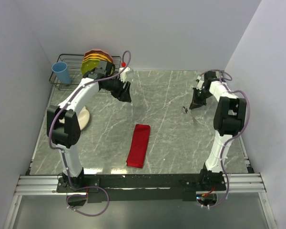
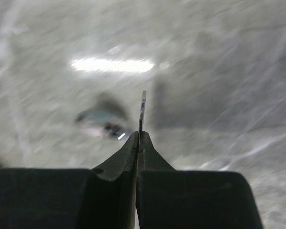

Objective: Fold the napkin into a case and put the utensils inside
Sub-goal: Pick up the fork from the corner of the board, then pass from the right arm to the left

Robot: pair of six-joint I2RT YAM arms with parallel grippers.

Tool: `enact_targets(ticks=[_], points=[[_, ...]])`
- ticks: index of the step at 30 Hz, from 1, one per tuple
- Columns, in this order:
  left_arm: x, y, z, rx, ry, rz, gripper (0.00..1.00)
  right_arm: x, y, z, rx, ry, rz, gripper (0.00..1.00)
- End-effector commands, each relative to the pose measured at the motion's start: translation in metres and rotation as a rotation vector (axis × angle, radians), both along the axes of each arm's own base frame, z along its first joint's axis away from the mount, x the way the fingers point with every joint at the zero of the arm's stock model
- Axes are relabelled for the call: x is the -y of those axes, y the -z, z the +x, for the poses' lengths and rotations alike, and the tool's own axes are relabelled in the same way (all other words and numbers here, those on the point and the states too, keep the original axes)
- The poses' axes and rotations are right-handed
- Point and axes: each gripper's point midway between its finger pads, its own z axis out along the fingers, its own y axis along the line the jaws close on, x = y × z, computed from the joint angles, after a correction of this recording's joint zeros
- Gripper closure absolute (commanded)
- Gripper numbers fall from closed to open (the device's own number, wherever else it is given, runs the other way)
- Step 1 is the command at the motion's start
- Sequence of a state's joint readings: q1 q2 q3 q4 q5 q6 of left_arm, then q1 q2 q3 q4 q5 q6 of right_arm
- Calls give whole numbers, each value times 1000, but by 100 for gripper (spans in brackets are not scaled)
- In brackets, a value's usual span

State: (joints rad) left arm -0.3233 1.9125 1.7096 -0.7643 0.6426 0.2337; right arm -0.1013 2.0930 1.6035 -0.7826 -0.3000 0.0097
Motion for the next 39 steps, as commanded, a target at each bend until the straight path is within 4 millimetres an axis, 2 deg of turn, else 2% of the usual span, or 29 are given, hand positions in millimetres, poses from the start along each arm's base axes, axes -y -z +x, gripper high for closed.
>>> enact_targets(ticks=[1, 2, 3, 5, 6, 7, 8, 9, 11, 12, 14, 15, 17, 18, 20, 21, 22, 23, 24, 26, 34, 39], points=[[-1, -82, 6, 262, 110, -112, 39, -44, -130, -11, 229, -73, 308, 100], [-3, -93, 7, 325, 134, -109, 37, -54, -143, -17, 245, -92, 363, 100], [-6, -114, 4, 464, 204, -83, 37, -71, -169, -27, 271, -112, 462, 100], [-4, -129, -7, 615, 304, -59, 32, -98, -180, -42, 244, -152, 558, 100], [5, -148, -22, 776, 411, -24, 31, -112, -188, -50, 221, -176, 620, 100], [6, -138, -28, 822, 456, 36, 29, -135, -191, -62, 187, -228, 665, 100], [11, -146, -40, 907, 513, 78, 28, -144, -194, -68, 168, -245, 706, 100], [31, -141, -55, 1005, 653, 138, 28, -163, -198, -78, 120, -264, 758, 100], [41, -122, -67, 1048, 764, 251, 28, -195, -197, -101, 43, -326, 835, 100], [60, -114, -86, 1077, 865, 261, 29, -205, -196, -110, 3, -334, 848, 100], [75, -101, -96, 1074, 939, 304, 31, -224, -182, -130, -85, -367, 855, 100], [90, -98, -112, 1074, 997, 291, 33, -228, -178, -135, -120, -365, 860, 100], [103, -84, -120, 1054, 1045, 297, 37, -237, -166, -148, -205, -369, 877, 100], [113, -81, -131, 1060, 1093, 297, 38, -243, -162, -154, -239, -379, 881, 100], [120, -64, -146, 993, 1160, 299, 43, -248, -157, -166, -321, -386, 918, 100], [130, -69, -156, 988, 1186, 275, 44, -252, -157, -172, -353, -395, 931, 100], [126, -60, -167, 924, 1222, 279, 45, -253, -156, -176, -377, -394, 944, 100], [132, -51, -176, 876, 1249, 267, 46, -254, -156, -179, -388, -408, 963, 100], [134, -54, -179, 864, 1255, 262, 47, -257, -157, -182, -392, -427, 963, 100], [137, -42, -186, 804, 1273, 274, 48, -257, -155, -188, -409, -448, 956, 100], [148, -31, -189, 783, 1288, 305, 58, -255, -153, -207, -533, -453, 1010, 100], [153, -31, -196, 765, 1302, 292, 66, -252, -149, -203, -529, -431, 998, 100]])
